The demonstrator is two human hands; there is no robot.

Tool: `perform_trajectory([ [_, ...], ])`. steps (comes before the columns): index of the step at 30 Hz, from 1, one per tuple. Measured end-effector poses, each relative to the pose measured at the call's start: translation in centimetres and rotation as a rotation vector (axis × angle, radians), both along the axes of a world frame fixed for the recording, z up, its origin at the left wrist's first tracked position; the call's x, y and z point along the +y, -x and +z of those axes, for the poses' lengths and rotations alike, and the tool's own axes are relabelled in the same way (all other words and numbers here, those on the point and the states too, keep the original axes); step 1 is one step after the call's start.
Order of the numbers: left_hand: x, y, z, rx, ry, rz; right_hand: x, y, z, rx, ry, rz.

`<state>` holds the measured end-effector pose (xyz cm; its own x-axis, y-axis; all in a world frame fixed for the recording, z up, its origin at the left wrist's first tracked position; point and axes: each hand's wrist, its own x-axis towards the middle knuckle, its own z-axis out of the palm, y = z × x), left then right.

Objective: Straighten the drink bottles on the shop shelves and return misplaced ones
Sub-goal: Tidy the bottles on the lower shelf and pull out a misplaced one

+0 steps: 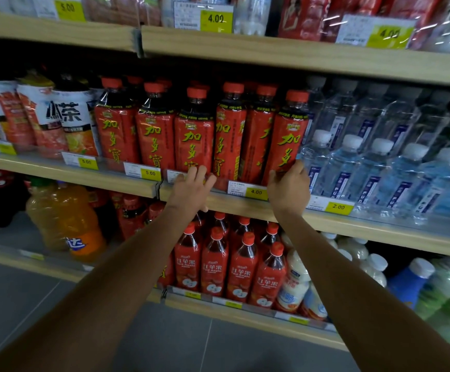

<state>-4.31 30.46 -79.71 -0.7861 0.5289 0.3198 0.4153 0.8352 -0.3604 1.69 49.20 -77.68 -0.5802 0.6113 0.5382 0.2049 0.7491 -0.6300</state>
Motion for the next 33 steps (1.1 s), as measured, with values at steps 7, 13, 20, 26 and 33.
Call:
perform_trajectory([
  [7, 0.0, -0.1, 0.2, -0.023, 0.018, 0.009, 0.3, -0.2, -0.3, 0.004, 0.002, 0.008],
  [13, 0.0, -0.1, 0.1, -0.022, 0.007, 0.007, 0.0, -0.1, -0.3, 0.007, -0.02, -0.021],
  [20, -0.2, 0.2, 0.0, -0.011, 0.008, 0.001, -0.2, -0.3, -0.7, -0.037, -0.065, -0.023],
  [26, -0.3, 0.1, -0.2, -0.003, -0.008, 0.002, -0.4, -1.2, -0.9, -0.085, -0.074, 0.091],
  [33, 0.3, -1.5, 0.0, -0.066, -0.095, 0.044, -0.5, -4.0, -1.1, -0.243, -0.235, 0.208],
])
